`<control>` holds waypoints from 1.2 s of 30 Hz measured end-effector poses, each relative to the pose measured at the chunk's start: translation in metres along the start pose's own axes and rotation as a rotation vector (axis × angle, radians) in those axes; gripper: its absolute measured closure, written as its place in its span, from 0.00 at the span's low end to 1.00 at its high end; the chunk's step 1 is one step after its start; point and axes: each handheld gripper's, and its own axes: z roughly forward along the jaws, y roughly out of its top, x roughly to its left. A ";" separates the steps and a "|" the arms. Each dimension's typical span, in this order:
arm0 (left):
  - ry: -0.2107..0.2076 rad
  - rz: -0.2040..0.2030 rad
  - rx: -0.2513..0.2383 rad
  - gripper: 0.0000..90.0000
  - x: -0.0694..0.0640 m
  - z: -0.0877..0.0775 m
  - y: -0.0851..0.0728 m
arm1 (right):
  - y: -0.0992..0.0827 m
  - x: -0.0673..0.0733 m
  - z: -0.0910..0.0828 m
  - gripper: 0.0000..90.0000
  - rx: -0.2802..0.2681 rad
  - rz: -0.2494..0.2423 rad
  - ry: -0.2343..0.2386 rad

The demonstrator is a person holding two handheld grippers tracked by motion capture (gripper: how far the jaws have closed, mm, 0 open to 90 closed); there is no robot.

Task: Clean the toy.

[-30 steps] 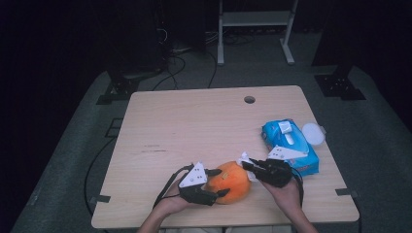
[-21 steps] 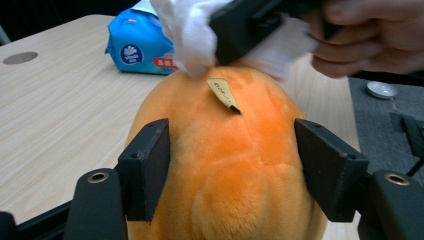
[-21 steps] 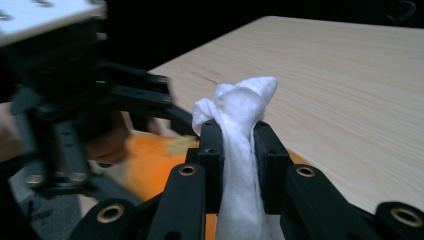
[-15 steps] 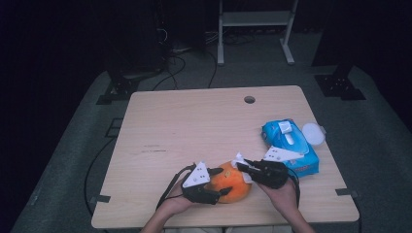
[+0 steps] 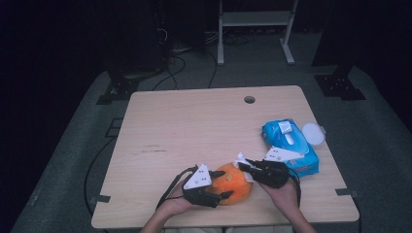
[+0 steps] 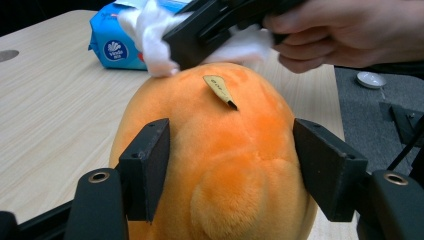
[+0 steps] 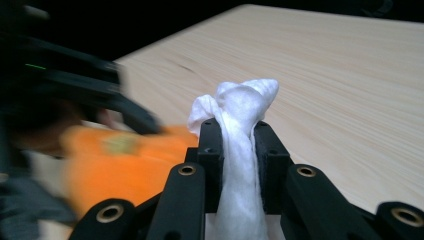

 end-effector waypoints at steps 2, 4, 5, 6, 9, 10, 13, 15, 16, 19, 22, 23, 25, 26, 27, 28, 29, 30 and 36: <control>-0.005 0.004 0.001 0.37 0.000 0.000 0.000 | -0.004 -0.008 -0.001 0.85 0.014 0.022 -0.028; -0.011 0.001 -0.002 0.37 0.001 0.000 0.000 | -0.006 -0.011 -0.001 0.85 0.024 0.023 -0.042; -0.016 -0.002 -0.003 0.37 0.001 0.000 -0.001 | -0.006 -0.011 0.000 0.85 0.021 0.027 -0.039; -0.022 0.002 -0.001 0.37 0.001 0.000 -0.001 | -0.005 -0.009 0.000 0.85 0.017 0.031 -0.036; -0.031 0.015 0.002 0.37 0.000 0.000 -0.001 | 0.001 0.001 0.000 0.85 -0.003 0.008 -0.006; -0.032 0.028 0.006 0.37 -0.001 -0.001 -0.001 | 0.002 0.003 0.001 0.85 -0.008 0.006 0.006; -0.021 0.042 0.007 0.36 -0.004 0.001 0.000 | 0.001 0.002 0.001 0.85 -0.001 0.003 0.001; -0.012 0.042 0.006 0.36 -0.004 0.001 0.001 | -0.001 -0.004 0.000 0.85 0.011 0.020 -0.022; -0.005 0.039 0.005 0.36 -0.003 0.001 0.001 | -0.003 -0.007 0.000 0.85 0.018 0.026 -0.037; 0.018 0.009 -0.015 0.36 0.000 0.000 -0.001 | -0.004 -0.009 -0.003 0.85 0.019 0.048 -0.048; 0.041 -0.030 -0.037 0.36 0.003 0.001 -0.003 | 0.005 0.008 -0.004 0.85 -0.013 0.017 0.008; 0.045 -0.037 -0.038 0.36 0.004 0.001 -0.003 | 0.007 0.013 -0.004 0.85 -0.023 0.007 0.027; 0.043 -0.039 -0.035 0.36 0.004 0.001 -0.003 | 0.011 0.021 -0.002 0.85 -0.021 -0.030 0.027; 0.039 -0.037 -0.029 0.37 0.004 0.000 -0.003 | 0.010 0.021 -0.001 0.85 -0.016 -0.043 0.013; 0.036 -0.032 -0.024 0.37 0.005 -0.001 -0.002 | 0.009 0.017 -0.001 0.85 -0.014 -0.031 0.009; 0.038 -0.033 -0.024 0.37 0.005 -0.001 -0.002 | 0.006 0.012 0.000 0.85 -0.012 -0.011 0.001; 0.040 -0.035 -0.021 0.37 0.006 -0.002 -0.002 | 0.003 0.006 0.000 0.85 -0.004 0.001 -0.018; 0.040 -0.038 -0.023 0.37 0.007 -0.002 -0.002 | 0.000 -0.001 -0.001 0.85 0.006 0.015 -0.040; 0.068 -0.087 -0.046 0.35 0.013 -0.004 -0.006 | -0.003 -0.004 -0.005 0.85 -0.001 0.048 -0.050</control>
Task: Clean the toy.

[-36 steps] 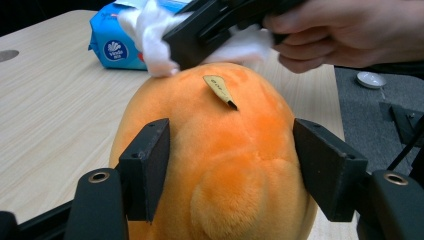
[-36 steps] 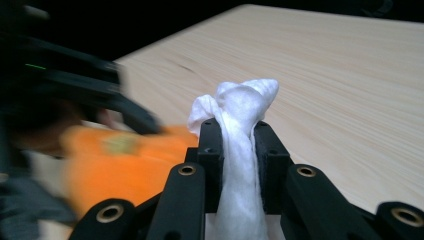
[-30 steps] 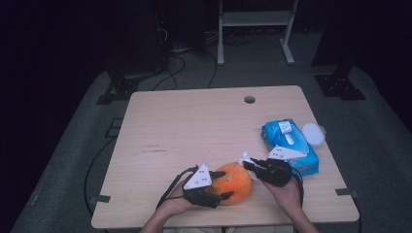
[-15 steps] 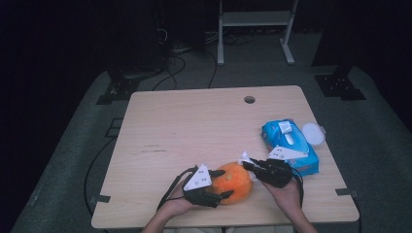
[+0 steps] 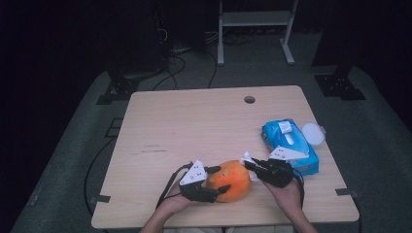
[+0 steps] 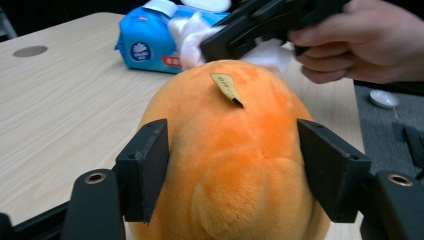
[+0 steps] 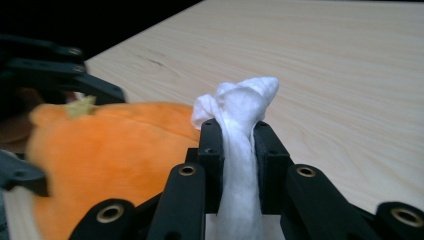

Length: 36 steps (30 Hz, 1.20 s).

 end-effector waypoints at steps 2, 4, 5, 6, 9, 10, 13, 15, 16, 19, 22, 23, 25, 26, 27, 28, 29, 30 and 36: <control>0.015 -0.018 -0.004 0.34 0.001 0.000 0.000 | 0.005 0.011 -0.001 0.85 -0.019 -0.030 0.027; 0.019 -0.026 -0.007 0.34 0.000 0.001 0.000 | 0.009 0.022 -0.001 0.85 -0.042 -0.050 0.072; 0.019 -0.028 -0.009 0.34 -0.001 0.002 -0.001 | 0.010 0.027 -0.001 0.85 -0.042 -0.068 0.075; 0.017 -0.017 -0.006 0.34 -0.002 0.002 0.000 | 0.010 0.029 0.000 0.85 -0.038 -0.087 0.067; -0.019 -0.008 -0.015 0.27 -0.003 0.001 0.003 | 0.006 0.020 0.001 0.85 -0.028 -0.064 0.049; -0.031 -0.006 -0.013 0.25 -0.003 0.001 0.002 | 0.004 0.015 0.001 0.85 -0.025 -0.061 0.035; -0.053 0.014 -0.013 0.22 -0.002 0.000 -0.002 | 0.000 0.002 -0.001 0.85 -0.019 -0.024 0.003; -0.056 0.004 -0.009 0.21 0.000 -0.001 -0.005 | 0.000 0.001 -0.001 0.85 -0.015 -0.021 0.003; -0.051 -0.004 -0.002 0.21 0.001 0.000 -0.005 | 0.001 0.003 0.000 0.85 -0.019 -0.023 0.004; -0.024 0.006 0.020 0.29 -0.001 0.001 -0.002 | 0.005 0.016 0.000 0.85 -0.036 -0.044 0.035; 0.001 0.048 0.032 0.34 -0.010 0.005 0.002 | 0.008 0.030 -0.001 0.85 -0.066 -0.033 0.105; 0.003 0.057 0.035 0.34 -0.012 0.006 0.003 | 0.010 0.035 -0.001 0.85 -0.070 -0.050 0.124; 0.004 0.069 0.041 0.34 -0.014 0.006 0.004 | 0.012 0.044 0.000 0.85 -0.067 -0.090 0.127; -0.001 0.061 0.037 0.33 -0.012 0.005 0.003 | 0.012 0.046 0.001 0.85 -0.060 -0.111 0.116; -0.008 0.048 0.024 0.31 -0.011 0.004 0.002 | 0.012 0.044 0.001 0.85 -0.056 -0.111 0.112; -0.017 0.041 0.017 0.27 -0.009 0.003 0.002 | 0.011 0.040 0.002 0.85 -0.052 -0.099 0.103; -0.019 0.030 0.008 0.22 -0.007 0.003 0.001 | 0.010 0.036 0.003 0.85 -0.049 -0.101 0.088; -0.018 0.014 0.009 0.18 -0.005 0.003 0.000 | 0.008 0.030 0.004 0.85 -0.040 -0.100 0.065; 0.010 0.039 0.057 0.24 -0.005 0.011 -0.006 | 0.007 0.014 -0.001 0.85 -0.065 -0.022 0.052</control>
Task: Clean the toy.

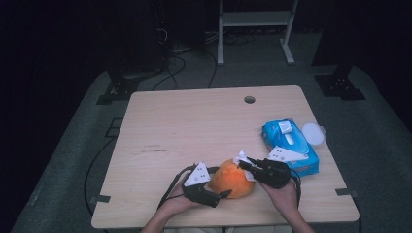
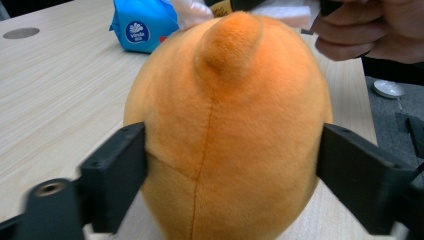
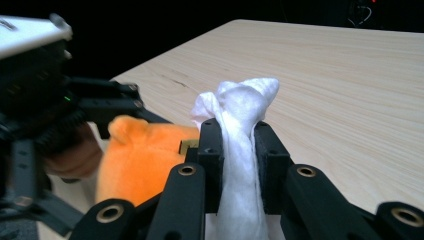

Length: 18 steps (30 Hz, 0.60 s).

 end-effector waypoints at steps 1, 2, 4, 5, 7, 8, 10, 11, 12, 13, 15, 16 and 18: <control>0.013 0.006 0.005 0.28 -0.001 -0.001 0.002 | 0.001 0.004 -0.001 0.85 -0.007 -0.013 0.009; 0.028 0.016 0.008 0.31 -0.003 -0.002 0.004 | 0.003 0.009 -0.002 0.85 -0.017 -0.024 0.025; 0.047 0.021 0.009 0.37 -0.006 -0.002 0.006 | 0.007 0.021 -0.003 0.85 -0.025 -0.059 0.035; 0.050 0.016 -0.002 0.40 -0.006 -0.003 0.007 | 0.009 0.025 -0.004 0.85 -0.036 -0.075 0.066; 0.054 0.017 0.003 0.43 -0.007 -0.004 0.010 | 0.011 0.032 -0.002 0.85 -0.031 -0.103 0.077; 0.054 0.015 -0.002 0.44 -0.007 -0.005 0.010 | 0.011 0.034 -0.001 0.85 -0.023 -0.123 0.058; 0.047 0.004 -0.006 0.47 -0.006 -0.006 0.010 | 0.010 0.028 -0.002 0.85 -0.025 -0.106 0.055; 0.045 0.005 -0.008 0.47 -0.006 -0.006 0.010 | 0.009 0.023 -0.002 0.85 -0.024 -0.095 0.041; 0.040 -0.004 -0.018 0.47 -0.006 -0.006 0.012 | 0.008 0.017 -0.003 0.85 -0.023 -0.081 0.029; 0.038 -0.007 -0.023 0.48 -0.006 -0.007 0.013 | 0.007 0.011 -0.005 0.85 -0.032 -0.044 0.029; 0.031 -0.012 -0.036 0.48 -0.006 -0.009 0.017 | 0.009 0.011 -0.009 0.85 -0.037 -0.041 0.020; 0.024 -0.024 -0.049 0.49 -0.006 -0.012 0.019 | 0.011 0.014 -0.010 0.85 -0.043 -0.048 0.024; 0.017 -0.036 -0.068 0.49 -0.005 -0.016 0.021 | 0.015 0.025 -0.013 0.85 -0.066 -0.068 0.055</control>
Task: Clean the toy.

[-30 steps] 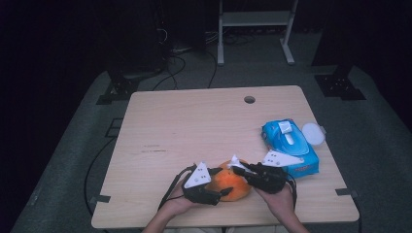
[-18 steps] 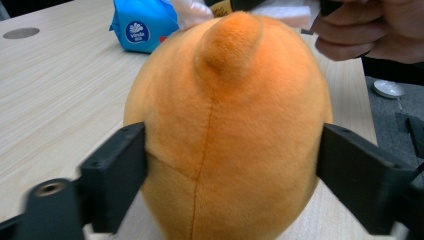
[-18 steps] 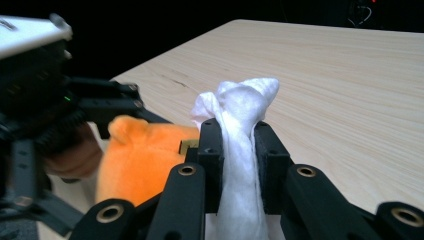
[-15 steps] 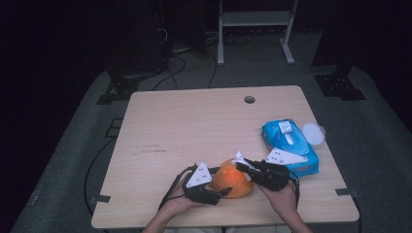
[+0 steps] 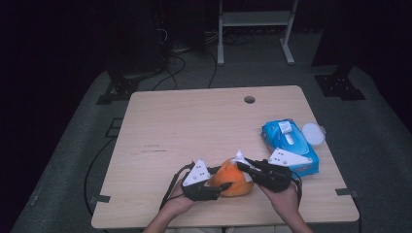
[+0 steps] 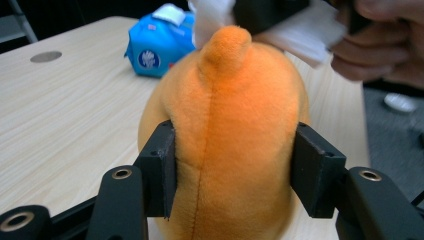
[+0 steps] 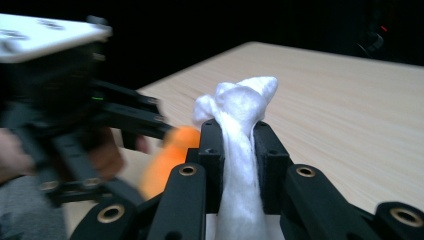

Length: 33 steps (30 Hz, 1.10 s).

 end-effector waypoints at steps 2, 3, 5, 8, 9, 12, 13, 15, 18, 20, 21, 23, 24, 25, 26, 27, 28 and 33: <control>0.005 0.000 -0.014 0.49 0.000 -0.005 0.002 | 0.004 0.009 0.001 0.85 -0.018 -0.028 0.026; 0.007 0.001 -0.017 0.49 0.000 -0.006 0.003 | 0.005 0.010 0.001 0.85 -0.018 -0.034 0.026; 0.012 0.006 -0.009 0.48 0.000 -0.005 0.001 | 0.004 0.007 0.002 0.85 -0.012 -0.022 0.021; 0.003 -0.007 -0.011 0.33 0.004 0.001 -0.004 | -0.010 -0.008 0.007 0.85 0.030 0.022 -0.009; -0.003 -0.016 -0.014 0.26 0.006 0.002 -0.005 | -0.013 -0.013 0.008 0.85 0.034 0.050 -0.006; -0.015 -0.051 0.013 0.12 0.012 0.005 -0.011 | -0.014 -0.018 0.006 0.85 0.033 0.059 -0.029; -0.022 -0.060 0.020 0.12 0.013 0.006 -0.013 | -0.014 -0.019 0.005 0.85 0.034 0.056 -0.037; -0.035 -0.071 0.018 0.14 0.013 0.009 -0.017 | -0.014 -0.021 0.005 0.85 0.031 0.068 -0.039; -0.016 -0.049 0.012 0.32 0.010 0.004 -0.010 | -0.009 -0.015 0.003 0.86 0.009 0.052 -0.038; -0.008 -0.035 0.004 0.39 0.009 -0.002 -0.003 | -0.002 -0.009 -0.002 0.86 -0.023 0.031 -0.021; -0.007 -0.025 0.009 0.40 0.008 -0.005 0.000 | 0.001 -0.005 -0.004 0.86 -0.036 0.018 -0.019; -0.010 -0.015 0.019 0.42 0.007 -0.007 0.004 | 0.004 0.000 -0.006 0.86 -0.050 0.004 -0.016; -0.006 -0.011 0.031 0.42 0.007 -0.008 0.004 | 0.004 0.002 -0.007 0.86 -0.061 0.000 -0.013; 0.000 -0.010 0.040 0.42 0.007 -0.008 0.004 | 0.005 0.004 -0.007 0.86 -0.066 -0.008 -0.012; 0.002 -0.013 0.043 0.42 0.007 -0.007 0.004 | 0.005 0.005 -0.007 0.86 -0.066 -0.018 -0.013; -0.001 -0.018 0.045 0.43 0.007 -0.007 0.003 | 0.005 0.005 -0.006 0.86 -0.066 -0.015 -0.004; -0.010 -0.020 0.038 0.43 0.005 -0.007 0.004 | 0.005 0.005 -0.006 0.86 -0.068 -0.013 0.004; -0.012 -0.010 0.018 0.44 0.001 -0.008 0.010 | 0.001 0.006 0.003 0.86 -0.021 -0.026 0.013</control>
